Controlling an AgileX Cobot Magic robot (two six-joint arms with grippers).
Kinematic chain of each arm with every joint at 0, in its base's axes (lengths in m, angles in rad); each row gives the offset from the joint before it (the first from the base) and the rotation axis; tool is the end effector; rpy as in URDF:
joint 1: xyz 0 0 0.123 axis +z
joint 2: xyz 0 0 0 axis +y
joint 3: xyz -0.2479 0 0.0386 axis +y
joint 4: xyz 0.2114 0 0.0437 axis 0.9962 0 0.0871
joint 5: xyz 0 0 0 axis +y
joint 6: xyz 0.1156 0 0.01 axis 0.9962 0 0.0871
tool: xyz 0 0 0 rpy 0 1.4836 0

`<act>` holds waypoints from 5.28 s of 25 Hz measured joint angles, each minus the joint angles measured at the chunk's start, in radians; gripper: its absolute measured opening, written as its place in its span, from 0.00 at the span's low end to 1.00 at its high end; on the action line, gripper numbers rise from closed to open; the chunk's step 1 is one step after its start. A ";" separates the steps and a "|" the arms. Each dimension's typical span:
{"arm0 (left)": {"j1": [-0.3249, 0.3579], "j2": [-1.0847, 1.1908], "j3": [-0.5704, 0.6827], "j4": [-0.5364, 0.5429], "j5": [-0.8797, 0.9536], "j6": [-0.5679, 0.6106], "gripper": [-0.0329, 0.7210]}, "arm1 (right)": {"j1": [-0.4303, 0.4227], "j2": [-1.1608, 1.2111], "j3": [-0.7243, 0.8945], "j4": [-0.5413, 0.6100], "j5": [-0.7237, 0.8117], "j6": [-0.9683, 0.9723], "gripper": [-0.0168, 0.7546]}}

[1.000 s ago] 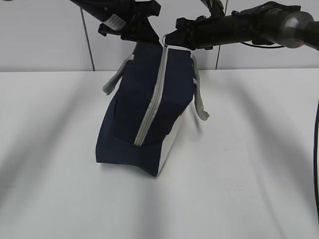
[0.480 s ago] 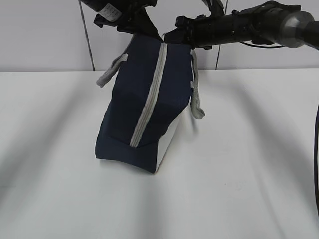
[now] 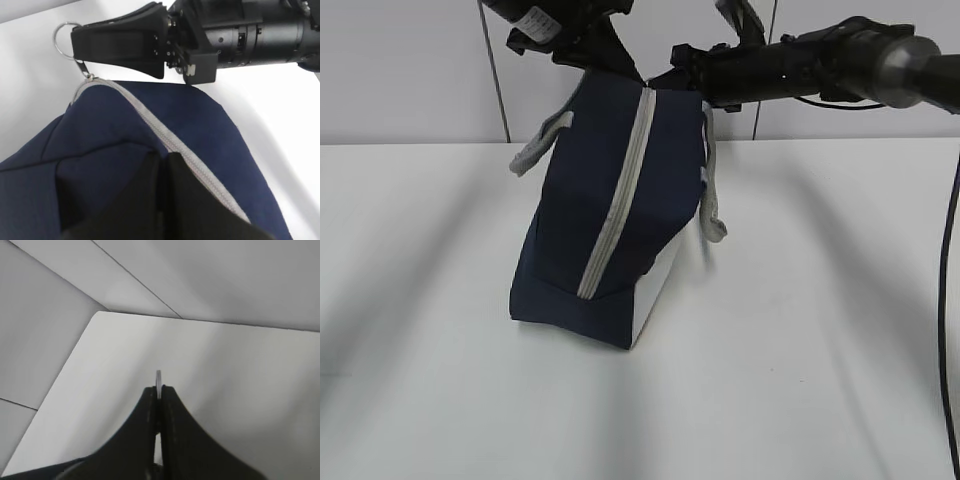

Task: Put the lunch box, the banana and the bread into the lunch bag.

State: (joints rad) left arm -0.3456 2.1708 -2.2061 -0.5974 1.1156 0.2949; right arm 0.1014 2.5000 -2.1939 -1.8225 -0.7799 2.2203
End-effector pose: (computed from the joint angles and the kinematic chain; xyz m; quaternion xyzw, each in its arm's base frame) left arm 0.3966 -0.2051 0.2776 0.2422 0.8849 -0.2970 0.2648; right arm 0.5020 0.1304 0.1807 -0.1125 0.8062 0.4030 0.4182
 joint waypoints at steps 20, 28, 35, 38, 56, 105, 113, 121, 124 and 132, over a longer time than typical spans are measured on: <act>-0.003 -0.010 0.000 0.019 0.018 0.000 0.07 | 0.000 0.045 -0.079 -0.015 -0.024 -0.006 0.19; 0.040 -0.021 0.000 0.072 0.018 -0.034 0.45 | -0.003 -0.068 -0.053 -0.055 -0.035 -0.006 0.70; 0.127 -0.026 0.000 0.184 0.087 -0.181 0.68 | -0.003 -0.270 0.189 -0.055 -0.037 -0.121 0.71; 0.153 -0.068 0.009 0.215 0.119 -0.194 0.68 | -0.003 -0.376 0.332 -0.057 -0.037 -0.168 0.70; 0.159 -0.615 0.537 0.316 0.133 -0.210 0.68 | 0.023 -0.956 0.970 -0.057 0.095 -0.293 0.68; 0.140 -1.935 1.685 0.540 -0.012 -0.285 0.66 | 0.023 -1.310 1.305 -0.053 0.197 -0.293 0.68; 0.140 -1.935 1.685 0.541 -0.012 -0.285 0.63 | 0.023 -1.517 1.527 -0.043 0.358 -0.293 0.68; 0.140 -1.935 1.685 0.541 -0.013 -0.285 0.61 | 0.023 -1.671 1.691 -0.037 0.471 -0.293 0.64; 0.140 -1.935 1.685 0.542 -0.013 -0.285 0.61 | 0.023 -1.696 1.731 -0.031 0.553 -0.293 0.64; 0.140 -1.935 1.685 0.543 -0.013 -0.285 0.61 | 0.023 -1.694 1.778 0.208 0.659 -0.677 0.64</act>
State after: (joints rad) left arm -0.2053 0.2354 -0.5214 -0.0542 1.1023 0.0103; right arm 0.1239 0.8059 -0.4162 -1.6144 -0.1212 1.5430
